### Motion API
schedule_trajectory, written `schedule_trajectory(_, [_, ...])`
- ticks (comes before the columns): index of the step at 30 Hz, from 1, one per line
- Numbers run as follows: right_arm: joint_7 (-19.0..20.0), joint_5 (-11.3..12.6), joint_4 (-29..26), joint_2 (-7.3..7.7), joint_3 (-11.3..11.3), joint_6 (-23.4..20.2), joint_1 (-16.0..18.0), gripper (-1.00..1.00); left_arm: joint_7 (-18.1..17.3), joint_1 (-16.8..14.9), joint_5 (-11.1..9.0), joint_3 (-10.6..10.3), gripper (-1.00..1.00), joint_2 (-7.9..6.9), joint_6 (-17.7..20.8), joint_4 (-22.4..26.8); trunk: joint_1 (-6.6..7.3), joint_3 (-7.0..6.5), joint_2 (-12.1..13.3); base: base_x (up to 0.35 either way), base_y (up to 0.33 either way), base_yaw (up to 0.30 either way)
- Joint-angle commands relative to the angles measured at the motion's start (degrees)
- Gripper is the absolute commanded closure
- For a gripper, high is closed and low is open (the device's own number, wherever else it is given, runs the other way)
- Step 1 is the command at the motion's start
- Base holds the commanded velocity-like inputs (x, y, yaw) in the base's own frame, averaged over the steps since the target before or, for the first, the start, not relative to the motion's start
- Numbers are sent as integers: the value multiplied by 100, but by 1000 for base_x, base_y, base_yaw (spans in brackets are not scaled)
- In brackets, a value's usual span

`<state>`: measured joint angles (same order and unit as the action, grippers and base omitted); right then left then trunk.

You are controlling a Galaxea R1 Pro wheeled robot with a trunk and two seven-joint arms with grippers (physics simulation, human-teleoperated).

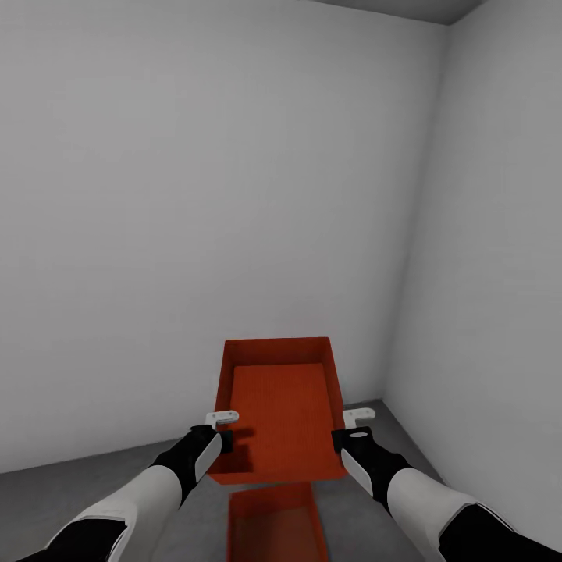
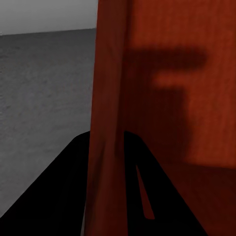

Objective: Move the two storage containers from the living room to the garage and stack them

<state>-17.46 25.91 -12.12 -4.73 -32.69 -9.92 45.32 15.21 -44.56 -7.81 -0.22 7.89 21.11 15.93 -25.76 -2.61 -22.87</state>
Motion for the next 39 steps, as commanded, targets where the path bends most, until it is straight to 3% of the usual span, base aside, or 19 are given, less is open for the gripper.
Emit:
schedule_trajectory(1, [-56,64,22,8,-42,-41,2,100,70,0,210,-56,100,-51,-186,25,-2,2,-5,15,-9,191])
schedule_trajectory(12, [-49,66,24,8,-44,-36,-1,100,67,0,210,-57,100,-51,-191,25,-2,2,-5,2,-2,211])
schedule_trajectory(39, [-48,69,24,10,-38,-38,2,100,67,0,210,-66,100,-50,-195,25,-2,2,-5,0,0,5])
